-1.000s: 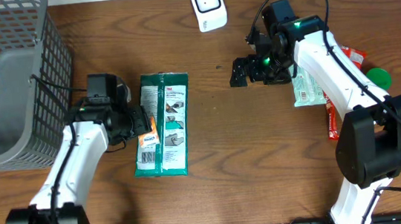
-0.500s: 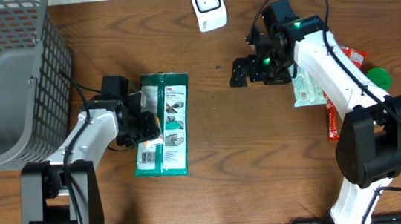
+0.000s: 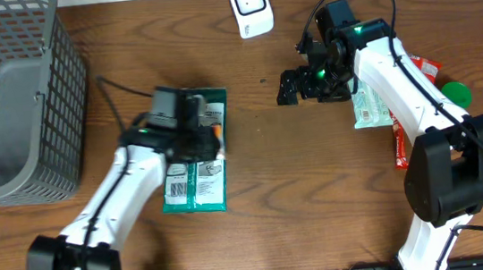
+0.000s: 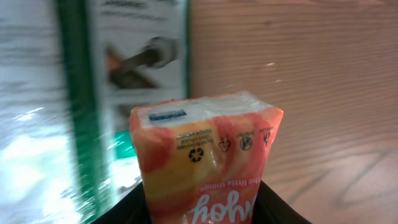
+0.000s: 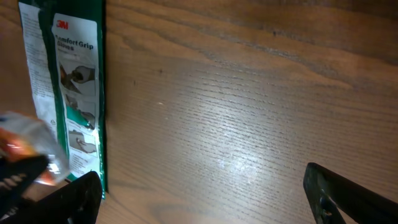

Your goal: Scan the item barcode

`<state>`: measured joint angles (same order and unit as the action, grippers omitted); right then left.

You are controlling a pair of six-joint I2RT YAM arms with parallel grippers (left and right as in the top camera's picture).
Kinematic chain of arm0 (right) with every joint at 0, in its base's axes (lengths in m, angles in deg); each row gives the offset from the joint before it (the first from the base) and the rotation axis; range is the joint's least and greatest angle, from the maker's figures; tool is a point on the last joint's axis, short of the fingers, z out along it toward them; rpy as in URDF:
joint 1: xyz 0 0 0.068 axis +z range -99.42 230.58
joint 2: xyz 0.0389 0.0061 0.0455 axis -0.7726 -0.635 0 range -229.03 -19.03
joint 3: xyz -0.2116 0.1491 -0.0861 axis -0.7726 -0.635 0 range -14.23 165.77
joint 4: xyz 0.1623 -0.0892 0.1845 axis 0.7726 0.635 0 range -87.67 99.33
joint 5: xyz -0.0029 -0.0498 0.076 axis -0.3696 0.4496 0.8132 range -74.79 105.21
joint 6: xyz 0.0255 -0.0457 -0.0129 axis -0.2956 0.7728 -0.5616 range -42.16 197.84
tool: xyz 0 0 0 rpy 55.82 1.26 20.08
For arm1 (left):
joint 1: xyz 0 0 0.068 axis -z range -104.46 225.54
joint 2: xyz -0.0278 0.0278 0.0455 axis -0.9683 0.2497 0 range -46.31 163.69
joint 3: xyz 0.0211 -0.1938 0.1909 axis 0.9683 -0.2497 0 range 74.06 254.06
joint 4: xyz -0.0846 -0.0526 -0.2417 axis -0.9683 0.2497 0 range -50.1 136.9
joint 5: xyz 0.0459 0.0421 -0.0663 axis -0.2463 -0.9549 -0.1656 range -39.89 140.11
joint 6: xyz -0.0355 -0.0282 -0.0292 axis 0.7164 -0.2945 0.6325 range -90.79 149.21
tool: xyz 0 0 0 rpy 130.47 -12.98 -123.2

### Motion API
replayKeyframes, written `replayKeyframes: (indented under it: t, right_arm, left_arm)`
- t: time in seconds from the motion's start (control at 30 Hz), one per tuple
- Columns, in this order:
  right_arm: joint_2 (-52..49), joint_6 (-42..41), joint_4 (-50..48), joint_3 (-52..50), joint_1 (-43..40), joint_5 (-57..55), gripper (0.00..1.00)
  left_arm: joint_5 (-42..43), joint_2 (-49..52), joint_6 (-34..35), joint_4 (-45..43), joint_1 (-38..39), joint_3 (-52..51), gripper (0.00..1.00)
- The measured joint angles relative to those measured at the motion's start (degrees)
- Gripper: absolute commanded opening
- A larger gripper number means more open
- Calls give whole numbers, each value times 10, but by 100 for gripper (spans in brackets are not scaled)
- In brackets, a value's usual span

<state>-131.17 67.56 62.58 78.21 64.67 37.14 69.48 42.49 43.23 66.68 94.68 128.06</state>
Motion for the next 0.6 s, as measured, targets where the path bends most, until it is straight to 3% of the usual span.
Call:
replayKeyframes:
  t: [0.23,0.3,0.47,0.6]
  right_arm:
    - [0,0,5,0,0,-8,99]
    - [0,0,6,0,0,-9,99]
    - [0,0,8,0,0,-10,99]
    - [0,0,8,0,0,-10,99]
  left_arm:
    - [-38,76,85,-118,111,-2,42]
    - [-49,106,109,-157,136,-2,56]
    - [-67,138,143,-194,157,-3,78]
    - [-75,117,137,-182,153,-3,80]
